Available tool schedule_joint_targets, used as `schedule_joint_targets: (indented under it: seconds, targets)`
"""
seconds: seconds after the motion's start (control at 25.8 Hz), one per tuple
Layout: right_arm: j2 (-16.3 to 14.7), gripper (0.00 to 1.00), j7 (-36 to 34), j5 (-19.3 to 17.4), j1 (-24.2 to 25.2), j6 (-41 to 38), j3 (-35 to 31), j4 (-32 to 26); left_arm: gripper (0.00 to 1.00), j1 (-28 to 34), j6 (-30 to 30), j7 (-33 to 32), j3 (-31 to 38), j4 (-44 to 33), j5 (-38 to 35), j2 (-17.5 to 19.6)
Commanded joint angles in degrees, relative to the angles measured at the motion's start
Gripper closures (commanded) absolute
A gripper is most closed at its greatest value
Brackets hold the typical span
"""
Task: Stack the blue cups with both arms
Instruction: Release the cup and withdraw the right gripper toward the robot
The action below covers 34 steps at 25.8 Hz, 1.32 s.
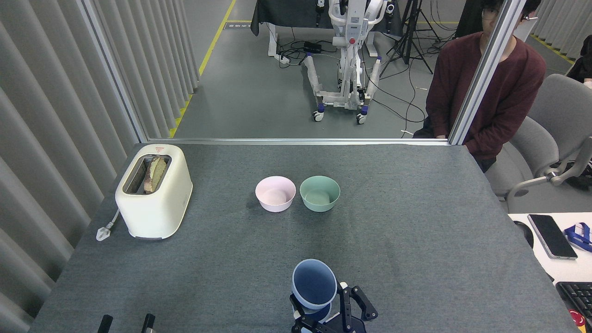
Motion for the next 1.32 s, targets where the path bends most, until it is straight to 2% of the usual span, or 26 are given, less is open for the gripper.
schedule_joint_targets:
  seconds: [0.0,0.12,0.19,0.23,0.27,0.31,0.54,0.66,0.7,0.78,0.81,0.85,0.89,0.97,1.05,1.2,1.28]
  targets:
    - [-0.2,0.76,-0.4,-0.1,0.6,-0.1,-1.2,0.3,0.00,-0.1,-0.1,0.0,0.0,0.3,0.0,0.3]
    - [-0.2,0.76,-0.4,-0.1,0.6,0.0,-1.2,0.3,0.00,-0.1,0.0,0.0,0.0,0.3,0.0,0.5]
    - [-0.3,0.72,-0.4,0.0,0.9,0.1,-1.2,0.4,0.00,-0.1,-0.1,0.0,0.0,0.5,0.0,0.8]
    - [-0.2,0.57,-0.5,0.0,0.9,0.1,-1.2,0.4,0.00,-0.1,0.0,0.0,0.0,0.5,0.0,0.9]
    - [-0.2,0.18,-0.7,0.0,0.8,0.2,-1.2,0.3,0.00,-0.2,0.0,0.0,0.0,0.5,0.0,0.9]
    - [-0.1,0.00,-0.8,0.0,0.8,0.4,-1.2,0.4,0.00,-0.3,0.0,0.0,0.0,0.6,0.0,1.0]
    - [0.6,0.00,-0.8,-0.1,-0.5,0.3,-1.2,0.0,0.00,-0.6,0.0,0.0,0.0,1.1,0.0,1.1]
    - [0.5,0.00,-1.8,-2.1,-3.5,0.3,-2.4,-5.8,0.00,-0.7,-0.1,0.0,0.0,1.1,0.0,1.1]
    - [0.2,0.00,-2.6,-4.6,-4.6,0.2,-4.7,-7.3,0.00,-0.7,-0.1,0.0,0.0,1.1,0.0,1.1]
    - [0.0,0.00,-2.8,-10.5,-7.6,0.5,-11.8,-6.4,0.00,-0.8,-0.1,0.0,0.0,1.1,0.0,1.1]
    - [-0.3,0.00,-2.4,-12.3,-8.2,0.8,-16.7,-4.0,0.00,-0.9,-0.1,0.0,0.0,1.0,-0.1,1.1]
    - [-0.6,0.00,-1.8,-12.3,-8.1,1.1,-21.0,0.0,0.00,-0.8,-0.1,0.0,0.0,0.6,0.0,1.1]
    - [-1.3,0.00,-1.4,-11.4,-7.5,0.9,-24.3,4.1,0.00,-0.6,-0.2,0.0,0.0,0.3,0.0,1.1]
    - [-5.7,0.00,-1.8,-10.0,-2.8,0.5,-26.0,10.1,0.00,-0.2,-1.0,0.0,0.0,0.0,0.0,1.1]
    - [-8.2,0.00,-3.6,-10.1,3.5,0.4,-26.1,11.4,0.00,0.0,-1.4,0.0,0.0,-0.1,0.0,0.8]
    - [-6.6,0.00,-8.0,-10.1,9.7,0.2,-26.3,9.2,0.00,0.7,-1.0,-0.3,0.0,-1.6,0.1,0.6]
    - [-6.6,0.00,-8.9,-10.3,12.9,-1.0,-26.6,6.1,0.00,2.5,-1.3,-0.9,0.0,-4.2,0.1,0.7]
